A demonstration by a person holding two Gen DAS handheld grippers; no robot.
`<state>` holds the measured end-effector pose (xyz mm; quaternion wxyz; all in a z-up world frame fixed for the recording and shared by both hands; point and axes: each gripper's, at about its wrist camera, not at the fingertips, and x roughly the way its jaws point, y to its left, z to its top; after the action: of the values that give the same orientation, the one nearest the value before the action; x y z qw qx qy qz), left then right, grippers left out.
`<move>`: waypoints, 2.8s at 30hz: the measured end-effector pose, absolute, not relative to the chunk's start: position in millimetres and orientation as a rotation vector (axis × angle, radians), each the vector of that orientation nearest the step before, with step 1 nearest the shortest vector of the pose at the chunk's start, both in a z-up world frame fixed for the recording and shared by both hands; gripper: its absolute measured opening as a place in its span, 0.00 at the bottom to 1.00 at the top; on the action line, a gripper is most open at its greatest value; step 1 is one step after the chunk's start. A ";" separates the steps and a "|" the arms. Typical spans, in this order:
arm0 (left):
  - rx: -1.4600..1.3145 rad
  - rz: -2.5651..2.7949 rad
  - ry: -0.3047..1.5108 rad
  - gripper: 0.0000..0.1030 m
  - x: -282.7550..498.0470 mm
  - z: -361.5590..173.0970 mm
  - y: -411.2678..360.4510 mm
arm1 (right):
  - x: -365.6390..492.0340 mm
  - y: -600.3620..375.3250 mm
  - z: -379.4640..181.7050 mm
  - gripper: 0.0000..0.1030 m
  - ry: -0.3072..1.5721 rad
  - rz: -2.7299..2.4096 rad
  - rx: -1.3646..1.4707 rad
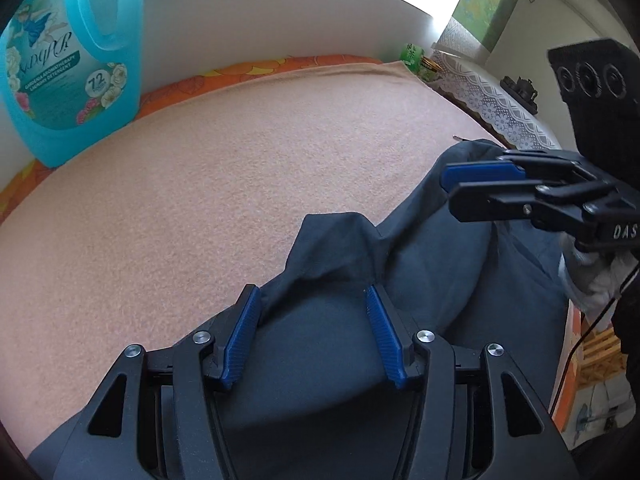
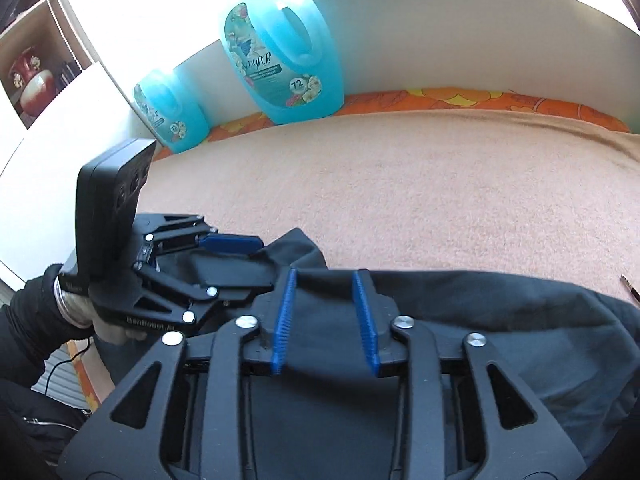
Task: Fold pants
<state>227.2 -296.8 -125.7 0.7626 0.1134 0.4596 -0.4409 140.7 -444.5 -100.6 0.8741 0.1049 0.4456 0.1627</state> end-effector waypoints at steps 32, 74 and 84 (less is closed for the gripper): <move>0.160 -0.786 1.023 0.51 171.2 -123.2 -159.4 | 168.3 -368.4 -96.1 0.07 0.784 0.348 -0.123; -0.341 0.047 0.802 0.54 77.7 -111.2 173.8 | 77.5 -149.3 -57.1 0.40 0.804 0.582 -0.107; -0.389 0.103 0.823 0.25 86.5 -136.8 204.8 | 50.5 -95.1 -69.0 0.40 0.815 0.695 -0.127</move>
<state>86.5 204.8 -136.8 0.8969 -0.1878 0.3974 0.0496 50.5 -95.1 -69.0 0.8579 -0.0603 0.3882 0.3311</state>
